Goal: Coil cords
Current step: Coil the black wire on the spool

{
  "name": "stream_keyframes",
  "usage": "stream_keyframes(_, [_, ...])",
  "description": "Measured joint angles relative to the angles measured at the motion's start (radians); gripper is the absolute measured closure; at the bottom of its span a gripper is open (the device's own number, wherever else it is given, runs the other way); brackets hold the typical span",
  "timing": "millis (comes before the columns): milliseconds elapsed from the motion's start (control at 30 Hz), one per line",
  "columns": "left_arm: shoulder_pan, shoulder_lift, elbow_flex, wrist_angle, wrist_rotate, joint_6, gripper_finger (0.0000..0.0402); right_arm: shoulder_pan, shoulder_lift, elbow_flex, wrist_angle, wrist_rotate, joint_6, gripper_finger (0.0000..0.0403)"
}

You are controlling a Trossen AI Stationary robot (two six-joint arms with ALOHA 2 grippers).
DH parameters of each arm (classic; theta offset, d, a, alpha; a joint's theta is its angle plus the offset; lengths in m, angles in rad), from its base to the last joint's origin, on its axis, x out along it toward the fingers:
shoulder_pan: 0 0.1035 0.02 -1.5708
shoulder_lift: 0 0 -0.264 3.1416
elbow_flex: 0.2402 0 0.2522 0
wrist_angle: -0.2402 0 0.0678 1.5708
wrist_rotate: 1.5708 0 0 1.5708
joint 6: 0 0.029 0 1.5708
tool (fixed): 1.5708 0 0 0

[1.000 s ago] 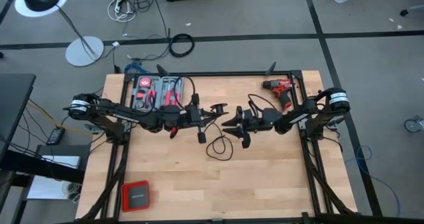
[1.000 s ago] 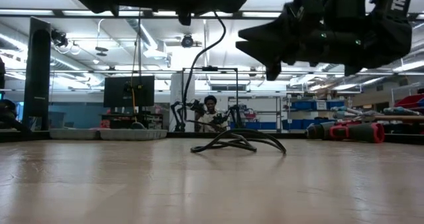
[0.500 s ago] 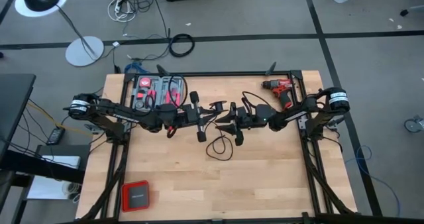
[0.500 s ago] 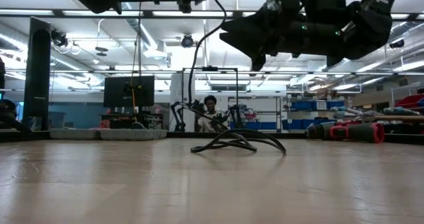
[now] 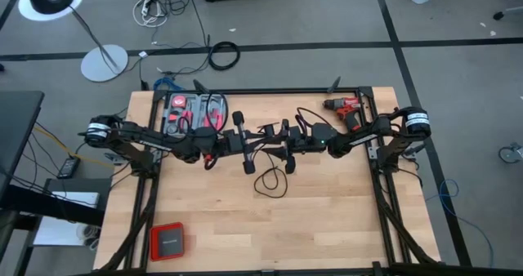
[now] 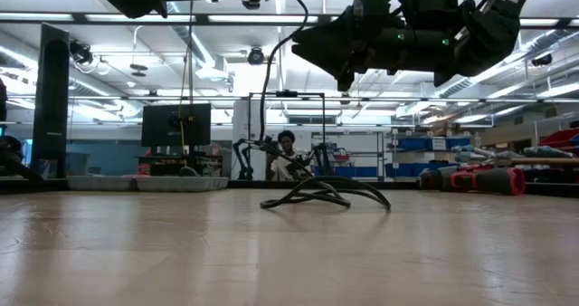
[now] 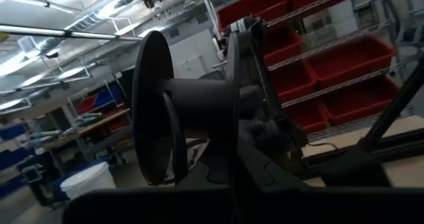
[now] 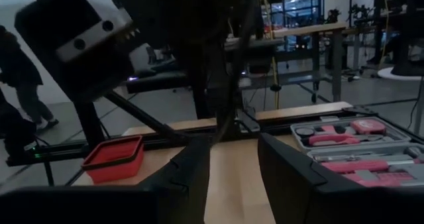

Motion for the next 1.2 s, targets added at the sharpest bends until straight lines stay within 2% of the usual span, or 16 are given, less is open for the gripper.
stream_keyframes(300, [0.021, 0.071, 0.000, 0.003, -0.024, 0.005, 0.0401, 0.000, 0.000, 0.050, -0.094, 0.022, -0.009, 0.0282])
stream_keyframes(767, [0.021, 0.073, 0.000, 0.031, -0.026, 0.005, 0.0401, 0.000, 0.000, 0.045, -0.144, 0.026, -0.051, 0.0349])
stream_keyframes(1200, [0.021, 0.073, 0.000, 0.023, -0.026, 0.007, 0.0401, -0.004, 0.000, 0.045, -0.155, 0.000, -0.071, 0.0368])
